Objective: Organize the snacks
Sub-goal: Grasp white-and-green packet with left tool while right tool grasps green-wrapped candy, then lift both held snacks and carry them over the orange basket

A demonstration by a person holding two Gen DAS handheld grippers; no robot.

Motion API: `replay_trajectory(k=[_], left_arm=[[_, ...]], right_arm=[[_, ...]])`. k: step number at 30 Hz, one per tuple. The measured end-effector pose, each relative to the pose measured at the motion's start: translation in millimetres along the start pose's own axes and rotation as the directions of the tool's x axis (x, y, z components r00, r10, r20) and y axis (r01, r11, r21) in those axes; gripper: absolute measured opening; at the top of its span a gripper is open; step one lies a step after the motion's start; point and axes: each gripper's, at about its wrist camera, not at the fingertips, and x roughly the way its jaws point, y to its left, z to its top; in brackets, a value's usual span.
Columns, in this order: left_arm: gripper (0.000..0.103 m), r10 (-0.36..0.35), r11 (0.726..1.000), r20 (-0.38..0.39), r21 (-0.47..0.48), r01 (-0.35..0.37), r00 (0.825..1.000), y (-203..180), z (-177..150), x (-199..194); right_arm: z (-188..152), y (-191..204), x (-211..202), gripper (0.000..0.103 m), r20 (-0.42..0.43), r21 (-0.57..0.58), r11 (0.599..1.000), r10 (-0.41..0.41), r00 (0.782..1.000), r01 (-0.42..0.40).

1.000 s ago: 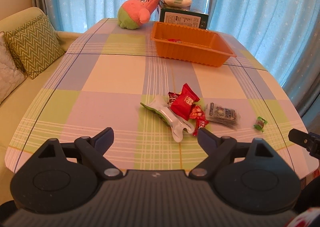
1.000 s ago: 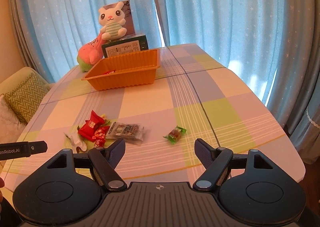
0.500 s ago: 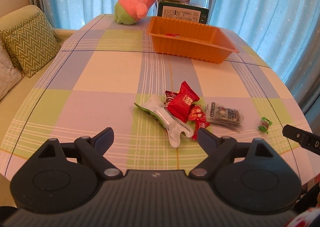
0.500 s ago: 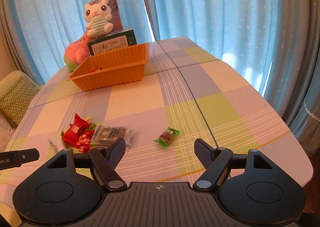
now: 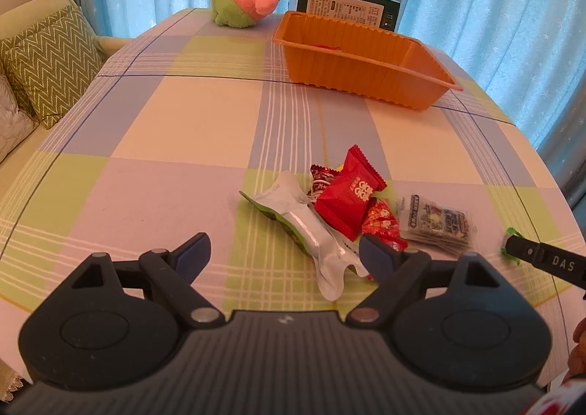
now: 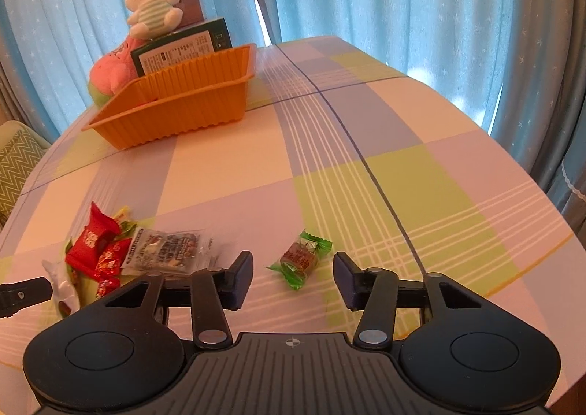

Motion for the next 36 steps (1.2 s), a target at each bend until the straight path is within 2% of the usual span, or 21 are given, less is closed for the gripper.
replay_trajectory(k=[5,10,19,28,36], left_arm=[[0.087,-0.003,1.000,-0.007,-0.003,0.003,1.000,0.2,3.4,8.9],[0.085,-0.011,1.000,-0.011,-0.003,0.011,1.000,-1.3,4.4,15.9],[0.077,-0.027,1.000,-0.002,-0.012,0.027,1.000,-10.0,7.6,25.3],[0.065,0.029,0.997,-0.029,0.076,-0.027,0.999,-17.3,6.8,45.4],[0.044,0.042,0.988,-0.026,0.148,-0.038,0.999,-11.5,7.7,42.9]], right_arm=[[1.8,2.8,16.3,0.039,-0.013,0.000,1.000,-0.009,1.000,0.009],[-0.3,13.8,20.3,0.024,-0.003,-0.074,0.997,-0.035,0.999,0.035],[-0.4,14.2,17.1,0.022,0.012,-0.081,0.997,-0.010,1.000,0.011],[-0.6,12.6,17.9,0.022,0.006,-0.068,0.998,-0.004,1.000,0.005],[-1.3,15.5,18.8,0.022,0.004,-0.058,0.998,0.008,1.000,-0.007]])
